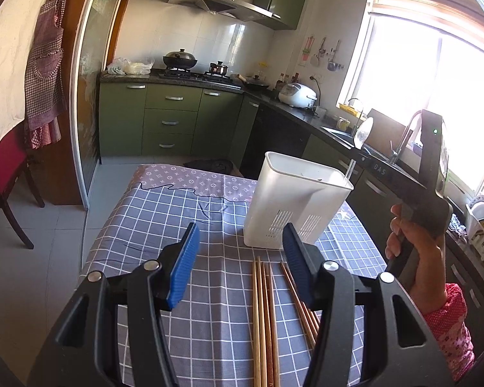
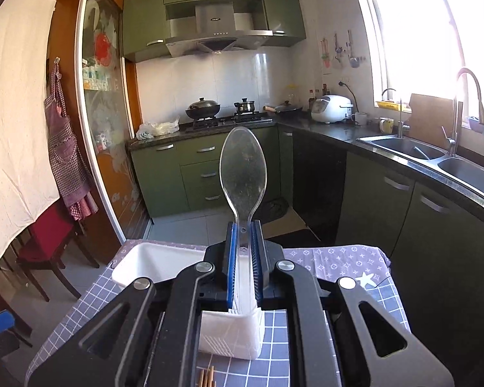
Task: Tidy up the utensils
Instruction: 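Carry the clear spoon over the white caddy and open the right tool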
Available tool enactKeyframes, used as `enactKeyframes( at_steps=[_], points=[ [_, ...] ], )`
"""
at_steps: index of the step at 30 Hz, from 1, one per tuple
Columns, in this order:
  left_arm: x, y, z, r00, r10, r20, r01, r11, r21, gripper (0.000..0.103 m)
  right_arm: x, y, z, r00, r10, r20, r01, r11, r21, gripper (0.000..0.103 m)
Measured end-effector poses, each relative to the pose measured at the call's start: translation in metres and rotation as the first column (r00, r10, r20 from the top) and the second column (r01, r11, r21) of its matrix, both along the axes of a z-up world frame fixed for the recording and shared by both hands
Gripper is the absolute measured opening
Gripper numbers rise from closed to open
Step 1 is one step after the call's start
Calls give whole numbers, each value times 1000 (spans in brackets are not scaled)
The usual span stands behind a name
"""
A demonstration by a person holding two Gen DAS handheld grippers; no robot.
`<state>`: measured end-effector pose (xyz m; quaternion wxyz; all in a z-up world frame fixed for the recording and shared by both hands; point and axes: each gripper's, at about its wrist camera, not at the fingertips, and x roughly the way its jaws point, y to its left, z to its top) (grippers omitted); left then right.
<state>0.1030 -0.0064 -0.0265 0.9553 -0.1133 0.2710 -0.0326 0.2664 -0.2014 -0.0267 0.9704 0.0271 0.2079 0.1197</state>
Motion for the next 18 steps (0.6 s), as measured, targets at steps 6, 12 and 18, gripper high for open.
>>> enactKeyframes(
  at_steps=[6, 12, 18],
  points=[
    [-3, -5, 0, 1000, -6, -6, 6, 1000, 13, 53, -14, 2, -11, 1000, 19, -15, -19, 1000, -23, 22],
    [-2, -12, -3, 999, -28, -39, 29, 1000, 10, 55, -25, -2, -8, 1000, 21, -7, -21, 999, -34, 39],
    [9, -17, -16, 991, -39, -128, 43, 999, 29, 55, -57, -22, 12, 1000, 10, 9, -10, 1000, 13, 41]
  ],
)
